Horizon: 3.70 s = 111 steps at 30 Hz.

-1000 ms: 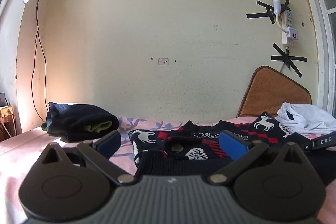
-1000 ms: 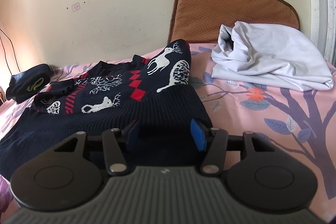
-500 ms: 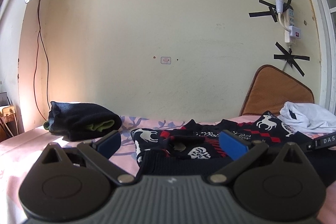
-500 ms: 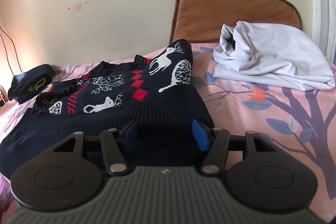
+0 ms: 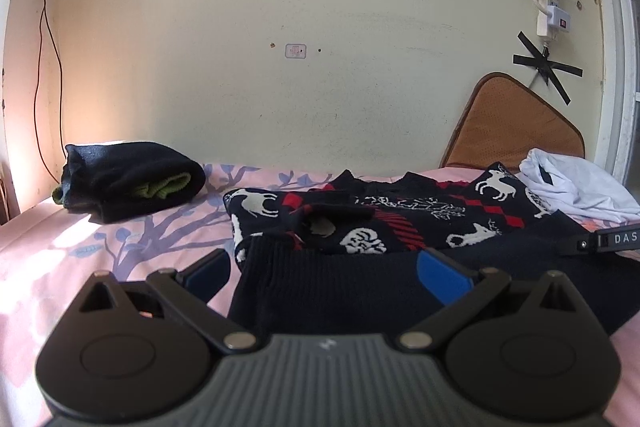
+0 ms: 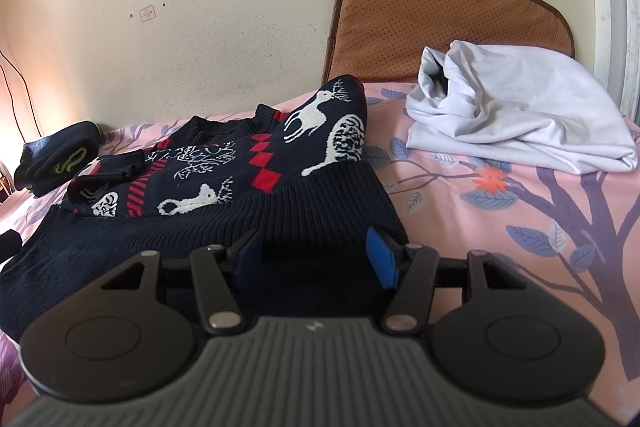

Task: Fold small clothes

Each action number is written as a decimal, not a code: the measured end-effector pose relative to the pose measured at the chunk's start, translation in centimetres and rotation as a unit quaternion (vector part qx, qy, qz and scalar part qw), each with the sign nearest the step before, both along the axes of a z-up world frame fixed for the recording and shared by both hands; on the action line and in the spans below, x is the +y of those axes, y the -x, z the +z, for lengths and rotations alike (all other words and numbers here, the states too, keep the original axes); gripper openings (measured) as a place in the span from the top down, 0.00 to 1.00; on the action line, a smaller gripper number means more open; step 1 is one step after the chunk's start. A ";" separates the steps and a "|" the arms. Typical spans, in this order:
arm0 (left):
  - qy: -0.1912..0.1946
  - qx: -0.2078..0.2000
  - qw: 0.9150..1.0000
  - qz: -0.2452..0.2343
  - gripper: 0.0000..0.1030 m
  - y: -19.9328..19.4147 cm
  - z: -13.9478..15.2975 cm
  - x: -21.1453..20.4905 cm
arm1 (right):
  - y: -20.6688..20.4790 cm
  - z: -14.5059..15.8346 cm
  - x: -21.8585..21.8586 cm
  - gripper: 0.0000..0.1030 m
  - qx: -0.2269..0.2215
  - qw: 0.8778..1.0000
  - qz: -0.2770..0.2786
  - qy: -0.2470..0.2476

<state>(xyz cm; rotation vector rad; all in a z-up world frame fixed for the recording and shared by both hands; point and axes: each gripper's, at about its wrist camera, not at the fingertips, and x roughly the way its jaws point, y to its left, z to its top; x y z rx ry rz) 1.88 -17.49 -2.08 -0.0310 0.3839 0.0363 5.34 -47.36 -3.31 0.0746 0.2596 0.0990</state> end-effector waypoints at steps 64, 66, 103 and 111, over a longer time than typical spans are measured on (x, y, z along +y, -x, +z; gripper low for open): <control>0.167 0.110 0.979 0.028 0.00 -2.7 -1.5 5.1 | 3.8 0.6 -0.2 0.41 -0.034 0.997 0.052 -0.050; 0.164 0.111 0.980 0.028 0.00 -2.7 -1.6 5.0 | 3.7 0.2 0.2 0.41 -0.017 0.998 0.048 -0.024; 0.067 0.208 0.967 -0.130 0.89 -30.4 2.0 0.4 | -25.0 11.5 5.8 0.89 0.111 0.983 0.145 0.019; 0.066 0.090 0.977 -0.182 0.89 -14.2 8.3 -0.5 | -7.9 14.0 4.4 0.89 -0.007 0.982 0.183 0.037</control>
